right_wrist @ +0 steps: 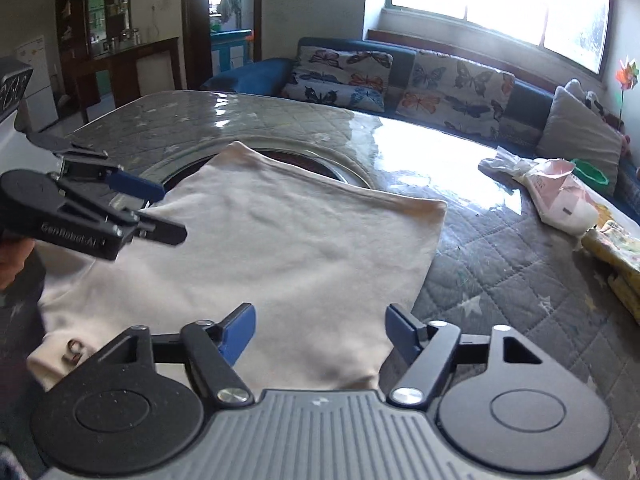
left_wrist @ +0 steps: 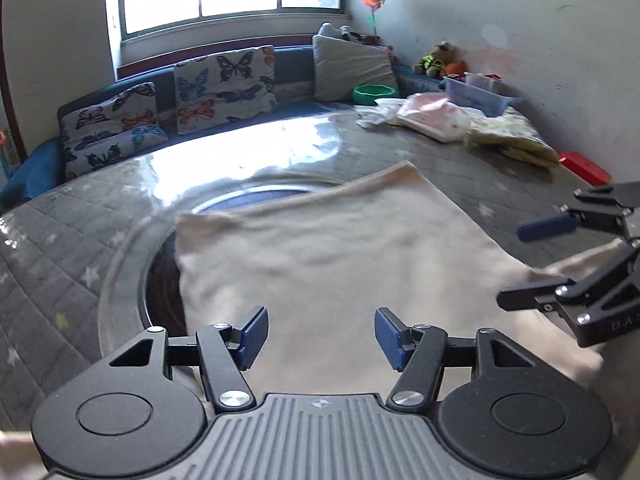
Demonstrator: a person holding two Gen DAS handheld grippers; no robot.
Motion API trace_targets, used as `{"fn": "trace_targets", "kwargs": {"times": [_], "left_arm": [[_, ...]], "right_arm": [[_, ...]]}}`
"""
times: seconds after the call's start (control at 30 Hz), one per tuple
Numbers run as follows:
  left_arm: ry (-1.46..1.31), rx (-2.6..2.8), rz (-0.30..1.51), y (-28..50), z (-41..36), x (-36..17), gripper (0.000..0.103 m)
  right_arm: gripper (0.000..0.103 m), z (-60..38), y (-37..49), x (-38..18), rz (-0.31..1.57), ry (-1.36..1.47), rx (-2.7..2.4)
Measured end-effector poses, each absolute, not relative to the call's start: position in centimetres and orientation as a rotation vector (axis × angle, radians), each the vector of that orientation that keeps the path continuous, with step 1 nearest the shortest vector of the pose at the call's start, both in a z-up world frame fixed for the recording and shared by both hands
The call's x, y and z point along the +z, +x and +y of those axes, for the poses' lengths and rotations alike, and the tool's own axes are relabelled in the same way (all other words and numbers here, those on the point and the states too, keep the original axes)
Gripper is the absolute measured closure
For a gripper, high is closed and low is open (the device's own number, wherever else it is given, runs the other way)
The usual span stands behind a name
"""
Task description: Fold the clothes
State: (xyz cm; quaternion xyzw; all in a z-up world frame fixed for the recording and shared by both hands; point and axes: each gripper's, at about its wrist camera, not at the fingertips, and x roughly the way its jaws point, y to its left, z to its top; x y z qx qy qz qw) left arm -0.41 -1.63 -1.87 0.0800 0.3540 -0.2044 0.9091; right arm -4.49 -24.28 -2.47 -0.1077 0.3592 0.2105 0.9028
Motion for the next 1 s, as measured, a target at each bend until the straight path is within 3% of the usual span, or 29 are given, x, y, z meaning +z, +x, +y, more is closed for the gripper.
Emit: {"fn": "trace_targets", "kwargs": {"times": [0.33,0.63,0.8,1.0], "left_arm": [[0.324,-0.458,0.719,-5.7,-3.4,-4.2,0.036],[0.349,-0.515,0.643,-6.5,-5.1,-1.7,0.036],[0.353,-0.616,0.612,-7.1,-7.9,-1.1,0.036],[0.376,-0.74,0.611,-7.9,-11.3,-1.8,0.046]], "right_arm": [[0.021,-26.1,-10.2,-4.4,0.725,-0.296,0.386],[0.022,-34.5,-13.5,-2.7,0.703,-0.031,0.149],[0.027,-39.2,-15.1,-3.1,0.713,0.01,-0.073],[0.046,-43.3,-17.0,-4.3,0.761,0.123,-0.245]]}}
